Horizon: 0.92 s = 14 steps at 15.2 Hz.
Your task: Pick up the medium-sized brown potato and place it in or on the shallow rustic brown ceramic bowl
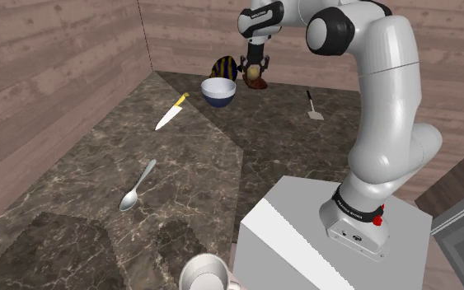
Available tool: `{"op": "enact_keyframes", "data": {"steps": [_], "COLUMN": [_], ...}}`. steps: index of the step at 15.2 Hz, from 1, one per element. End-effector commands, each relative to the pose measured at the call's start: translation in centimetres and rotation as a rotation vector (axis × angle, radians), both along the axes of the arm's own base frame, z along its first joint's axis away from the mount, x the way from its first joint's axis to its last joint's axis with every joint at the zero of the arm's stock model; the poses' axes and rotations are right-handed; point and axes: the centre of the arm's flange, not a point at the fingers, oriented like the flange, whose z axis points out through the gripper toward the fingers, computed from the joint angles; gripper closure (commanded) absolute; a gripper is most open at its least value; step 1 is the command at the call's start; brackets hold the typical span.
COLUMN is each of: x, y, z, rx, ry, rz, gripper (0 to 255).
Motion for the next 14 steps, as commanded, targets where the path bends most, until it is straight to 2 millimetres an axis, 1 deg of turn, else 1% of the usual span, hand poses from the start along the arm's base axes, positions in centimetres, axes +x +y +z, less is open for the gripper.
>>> {"op": "enact_keyframes", "data": {"steps": [1, 5, 6, 11, 14], "x": [0.0, 0.0, 0.0, 0.0, 0.0], "y": [0.0, 0.0, 0.0, 0.0, 0.2], "z": [-0.1, -0.1, -0.1, -0.1, 3.9], "rx": [0.0, 0.0, 0.0, 0.0, 0.0], "ry": [0.0, 0.0, 0.0, 0.0, 0.0], "rz": [0.0, 0.0, 0.0, 0.0, 0.0], "gripper": [255, 255, 0, 0, 0]}}
